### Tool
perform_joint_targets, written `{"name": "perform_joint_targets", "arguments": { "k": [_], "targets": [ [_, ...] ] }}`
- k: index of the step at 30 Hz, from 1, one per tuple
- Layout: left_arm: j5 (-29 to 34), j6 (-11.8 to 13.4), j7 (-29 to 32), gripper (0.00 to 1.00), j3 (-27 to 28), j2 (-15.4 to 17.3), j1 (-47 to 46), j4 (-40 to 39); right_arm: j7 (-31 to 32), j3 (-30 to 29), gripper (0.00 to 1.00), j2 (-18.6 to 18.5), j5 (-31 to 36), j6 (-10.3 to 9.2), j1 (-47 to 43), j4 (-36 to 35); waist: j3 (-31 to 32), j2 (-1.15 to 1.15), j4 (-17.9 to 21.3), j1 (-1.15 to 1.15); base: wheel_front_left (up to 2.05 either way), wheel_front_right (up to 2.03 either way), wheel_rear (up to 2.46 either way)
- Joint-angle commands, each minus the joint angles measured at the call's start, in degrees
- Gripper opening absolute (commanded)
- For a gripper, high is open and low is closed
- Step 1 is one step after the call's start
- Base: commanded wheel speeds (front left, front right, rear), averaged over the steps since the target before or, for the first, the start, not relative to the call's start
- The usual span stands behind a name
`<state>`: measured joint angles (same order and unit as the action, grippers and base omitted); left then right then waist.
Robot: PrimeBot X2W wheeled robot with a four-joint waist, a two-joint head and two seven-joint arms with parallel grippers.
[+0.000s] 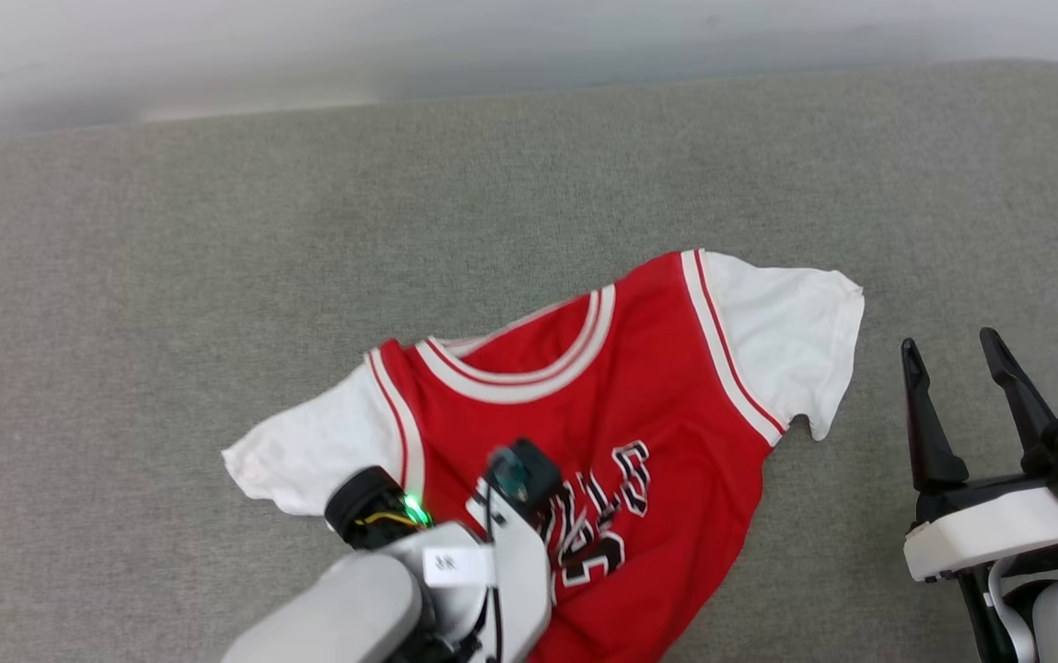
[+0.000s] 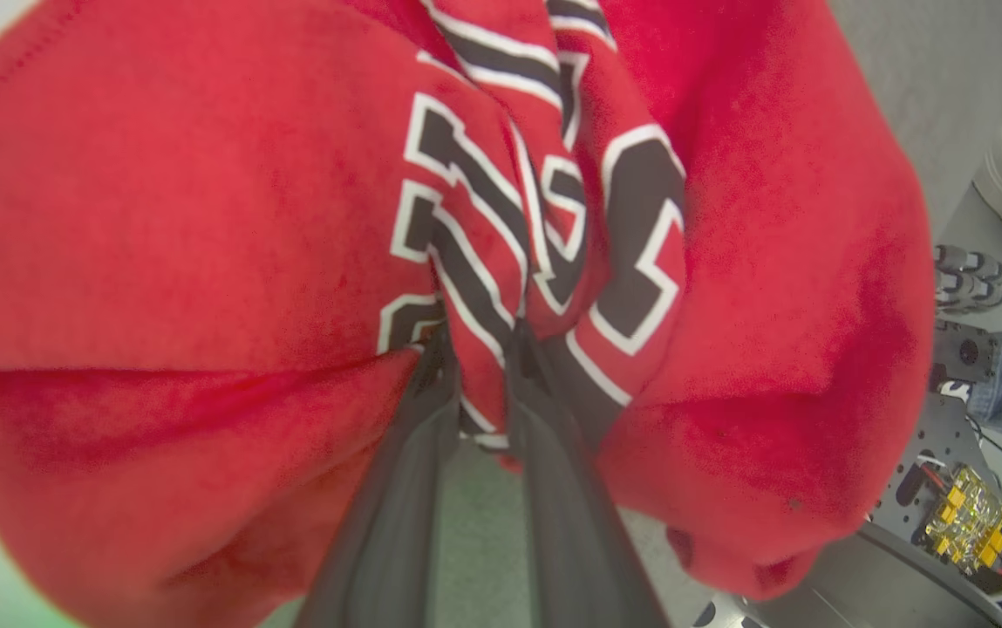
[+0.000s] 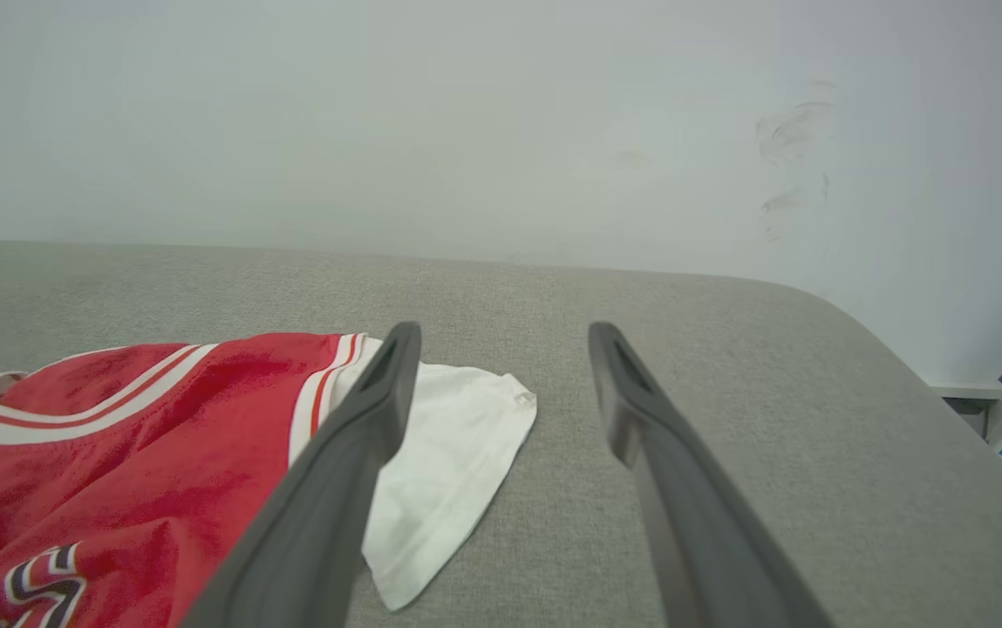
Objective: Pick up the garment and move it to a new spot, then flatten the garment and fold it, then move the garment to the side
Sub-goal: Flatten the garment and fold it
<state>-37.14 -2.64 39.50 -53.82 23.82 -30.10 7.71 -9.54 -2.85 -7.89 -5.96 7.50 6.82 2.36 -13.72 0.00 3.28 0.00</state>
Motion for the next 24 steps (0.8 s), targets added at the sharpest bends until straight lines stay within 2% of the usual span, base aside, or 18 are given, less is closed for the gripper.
{"name": "perform_joint_targets", "arguments": {
  "k": [1,3,12,18,19,20,24],
  "targets": [
    [0.83,-0.68,0.94,0.00,-1.98,0.10,1.79,0.15,0.05,0.09,1.00,-0.26,-0.15,-0.03,-0.39,0.24,1.30,0.00,-0.50,0.00,0.00,0.00,0.00],
    [2.66,-0.90,1.55,0.00,-3.48,0.83,1.42,-0.89,0.18,0.06,1.00,-0.38,-0.34,-0.02,-0.68,0.38,2.38,0.00,-0.81,0.00,0.00,0.00,0.00],
    [3.18,-1.32,3.11,0.00,-8.26,-0.21,4.91,-5.52,0.85,0.30,1.00,-0.32,-0.63,-0.03,-1.73,0.50,4.95,0.00,-1.84,0.00,0.00,0.00,0.00],
    [3.63,-1.05,1.42,0.00,-9.03,-0.49,6.29,-5.68,1.25,0.12,1.00,-0.55,-0.80,-0.02,-2.21,0.60,5.13,0.00,-2.64,0.00,0.00,0.00,0.00],
    [4.09,-0.79,0.14,0.29,-8.62,-0.54,6.18,-5.80,1.22,0.06,1.00,-0.56,-0.75,-0.03,-2.27,0.69,5.25,0.00,-2.80,0.00,0.00,0.00,0.00],
    [4.44,-0.12,-1.22,1.00,-7.95,-0.65,6.09,-5.67,1.23,-0.02,1.00,-0.55,-0.67,-0.03,-2.34,0.77,5.43,0.00,-2.98,0.00,0.00,0.00,0.00],
    [4.75,1.33,-6.11,1.00,-5.56,-0.72,6.09,-5.52,1.37,0.33,1.00,-0.48,-0.69,-0.03,-2.34,1.06,6.52,0.00,-3.64,0.00,0.00,0.00,0.00]
  ]
}}
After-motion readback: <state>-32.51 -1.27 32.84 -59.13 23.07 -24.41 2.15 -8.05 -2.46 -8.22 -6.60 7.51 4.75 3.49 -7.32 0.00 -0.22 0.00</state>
